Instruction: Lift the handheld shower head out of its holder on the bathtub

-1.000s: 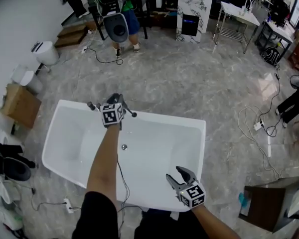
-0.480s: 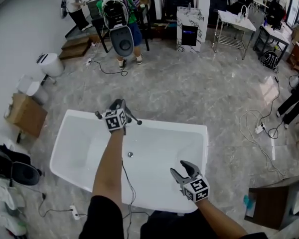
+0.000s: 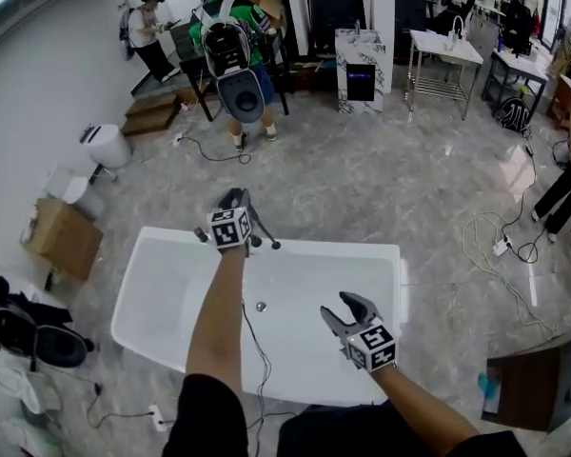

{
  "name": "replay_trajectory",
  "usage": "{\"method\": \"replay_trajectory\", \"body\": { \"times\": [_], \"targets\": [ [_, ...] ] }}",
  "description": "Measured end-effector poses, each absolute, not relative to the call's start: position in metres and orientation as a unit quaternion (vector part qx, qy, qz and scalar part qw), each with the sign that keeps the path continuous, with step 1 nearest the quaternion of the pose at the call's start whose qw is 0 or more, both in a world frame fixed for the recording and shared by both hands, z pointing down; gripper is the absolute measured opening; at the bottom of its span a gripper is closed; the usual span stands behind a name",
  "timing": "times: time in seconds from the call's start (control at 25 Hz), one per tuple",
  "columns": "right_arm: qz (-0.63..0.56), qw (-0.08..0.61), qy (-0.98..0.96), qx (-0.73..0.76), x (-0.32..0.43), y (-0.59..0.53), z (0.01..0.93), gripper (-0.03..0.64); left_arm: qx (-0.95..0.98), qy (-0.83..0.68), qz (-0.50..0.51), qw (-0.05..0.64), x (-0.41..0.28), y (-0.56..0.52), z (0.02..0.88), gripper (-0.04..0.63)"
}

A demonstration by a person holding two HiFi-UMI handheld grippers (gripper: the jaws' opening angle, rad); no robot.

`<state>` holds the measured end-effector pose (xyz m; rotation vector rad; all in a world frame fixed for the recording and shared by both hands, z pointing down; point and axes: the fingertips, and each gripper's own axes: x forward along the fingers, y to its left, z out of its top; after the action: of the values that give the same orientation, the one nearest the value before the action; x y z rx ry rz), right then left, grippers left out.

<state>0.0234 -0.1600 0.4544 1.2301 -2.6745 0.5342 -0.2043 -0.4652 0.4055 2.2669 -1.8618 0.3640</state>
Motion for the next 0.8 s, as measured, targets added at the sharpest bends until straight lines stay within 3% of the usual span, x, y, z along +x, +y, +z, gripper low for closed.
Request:
{"method": "replay_trajectory", "body": {
  "times": [0.44,0.8],
  "targets": [
    [0.169,0.043,-0.904,0.389,0.005,-0.174,0.404,0.179,0.761,-0.635,0.114,0.067,-0.203,-0.45,0.351,0.129],
    [0.124,0.022,-0.913,0.388,0.003,-0.193,0.361,0.044,0.756,-0.644,0.105,0.053,-0.208,-0.438,0.322,0.129]
  ]
}}
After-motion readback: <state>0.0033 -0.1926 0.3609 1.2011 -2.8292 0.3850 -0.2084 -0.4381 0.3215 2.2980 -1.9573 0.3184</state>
